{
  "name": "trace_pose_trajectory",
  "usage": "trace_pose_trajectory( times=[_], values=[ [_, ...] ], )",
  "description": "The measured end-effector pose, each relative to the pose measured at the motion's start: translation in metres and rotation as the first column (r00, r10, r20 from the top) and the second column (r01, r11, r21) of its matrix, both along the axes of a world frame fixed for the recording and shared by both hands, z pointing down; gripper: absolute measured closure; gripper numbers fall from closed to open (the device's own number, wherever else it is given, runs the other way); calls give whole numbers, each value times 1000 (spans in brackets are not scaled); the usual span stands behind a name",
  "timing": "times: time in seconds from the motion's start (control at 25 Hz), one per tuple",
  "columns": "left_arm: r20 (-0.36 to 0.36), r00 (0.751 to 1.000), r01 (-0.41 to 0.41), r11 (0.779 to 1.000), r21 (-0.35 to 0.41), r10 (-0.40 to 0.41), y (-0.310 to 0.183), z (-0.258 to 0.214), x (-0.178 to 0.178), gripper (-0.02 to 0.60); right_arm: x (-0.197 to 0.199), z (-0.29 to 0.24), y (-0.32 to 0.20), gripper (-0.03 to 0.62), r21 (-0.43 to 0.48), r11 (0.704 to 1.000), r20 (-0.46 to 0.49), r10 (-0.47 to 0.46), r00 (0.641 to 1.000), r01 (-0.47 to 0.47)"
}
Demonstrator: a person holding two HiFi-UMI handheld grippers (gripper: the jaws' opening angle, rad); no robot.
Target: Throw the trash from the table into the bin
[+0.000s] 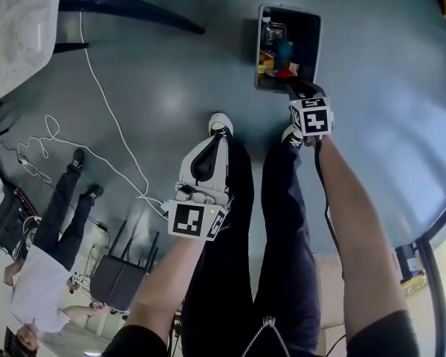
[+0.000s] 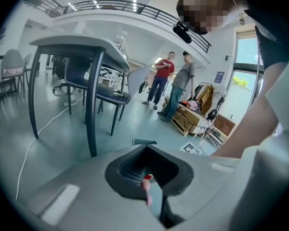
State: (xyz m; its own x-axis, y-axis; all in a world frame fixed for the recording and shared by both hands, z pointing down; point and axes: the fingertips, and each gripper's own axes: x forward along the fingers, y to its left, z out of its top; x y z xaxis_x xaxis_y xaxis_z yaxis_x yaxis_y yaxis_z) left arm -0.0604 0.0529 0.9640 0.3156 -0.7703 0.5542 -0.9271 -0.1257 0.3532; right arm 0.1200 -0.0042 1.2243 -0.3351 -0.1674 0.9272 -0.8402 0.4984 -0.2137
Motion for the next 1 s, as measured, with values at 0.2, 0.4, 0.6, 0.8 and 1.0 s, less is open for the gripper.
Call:
trace_pose_trajectory(
  times=[0.2,0.4,0.6,0.8,1.0],
  values=[
    [1,1000,-6,1000,23,6,3,-41,8,581,15,-75,-7,494,101,989,62,101,993,-107],
    [1,995,-98,985,141,99,-17,-147,34,581,23,-240,-19,510,205,967,245,101,964,-153],
    [-1,983,-181,958,223,186,-3,-308,47,581,5,-478,30,565,291,945,396,22,918,-149],
    [-71,960,-237,921,309,271,12,-469,75,581,-7,-666,62,568,323,913,523,45,851,-248],
    [-35,939,-283,826,487,342,1,-589,108,581,2,-802,41,568,478,819,588,-31,808,-317]
  ],
)
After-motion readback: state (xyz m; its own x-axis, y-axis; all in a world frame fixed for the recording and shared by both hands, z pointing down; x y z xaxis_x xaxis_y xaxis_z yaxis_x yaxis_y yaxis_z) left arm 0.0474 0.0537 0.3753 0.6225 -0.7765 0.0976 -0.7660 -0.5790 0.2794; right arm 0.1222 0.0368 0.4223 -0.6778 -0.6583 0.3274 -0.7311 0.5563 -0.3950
